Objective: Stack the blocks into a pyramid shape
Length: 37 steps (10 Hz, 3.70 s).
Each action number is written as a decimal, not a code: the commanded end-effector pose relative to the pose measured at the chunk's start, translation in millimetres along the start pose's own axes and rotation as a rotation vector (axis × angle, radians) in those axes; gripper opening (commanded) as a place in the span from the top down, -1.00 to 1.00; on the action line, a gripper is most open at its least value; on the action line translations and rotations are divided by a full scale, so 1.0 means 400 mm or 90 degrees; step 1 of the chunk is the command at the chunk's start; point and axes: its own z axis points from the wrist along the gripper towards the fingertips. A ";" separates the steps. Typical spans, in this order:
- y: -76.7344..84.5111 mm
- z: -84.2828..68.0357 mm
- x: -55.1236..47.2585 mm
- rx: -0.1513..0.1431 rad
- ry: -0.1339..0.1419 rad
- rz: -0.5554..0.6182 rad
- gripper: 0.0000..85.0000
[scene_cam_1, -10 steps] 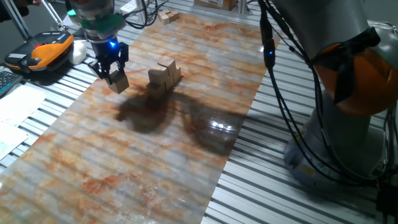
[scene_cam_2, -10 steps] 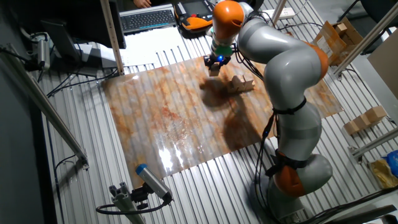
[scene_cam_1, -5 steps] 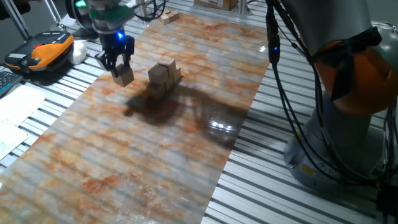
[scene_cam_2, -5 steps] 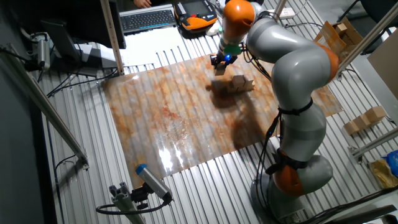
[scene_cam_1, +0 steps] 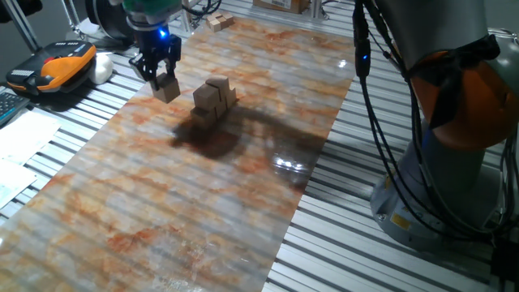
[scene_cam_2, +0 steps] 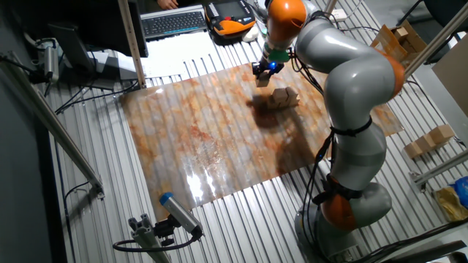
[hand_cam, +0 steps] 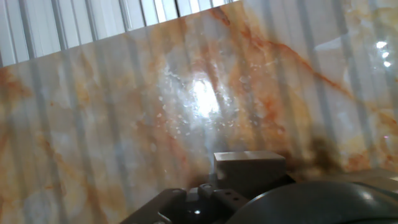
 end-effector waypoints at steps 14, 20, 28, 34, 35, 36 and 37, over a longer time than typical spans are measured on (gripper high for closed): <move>-0.105 0.016 0.039 -0.010 -0.025 -0.060 1.00; -0.112 -0.050 0.030 0.004 -0.012 -0.061 1.00; -0.126 -0.058 0.032 0.012 -0.017 -0.066 1.00; -0.126 -0.058 0.032 0.026 -0.027 -0.045 1.00; -0.126 -0.058 0.032 0.013 -0.030 -0.051 1.00; -0.126 -0.058 0.032 0.007 -0.024 -0.055 1.00; -0.126 -0.058 0.032 0.014 -0.019 -0.054 1.00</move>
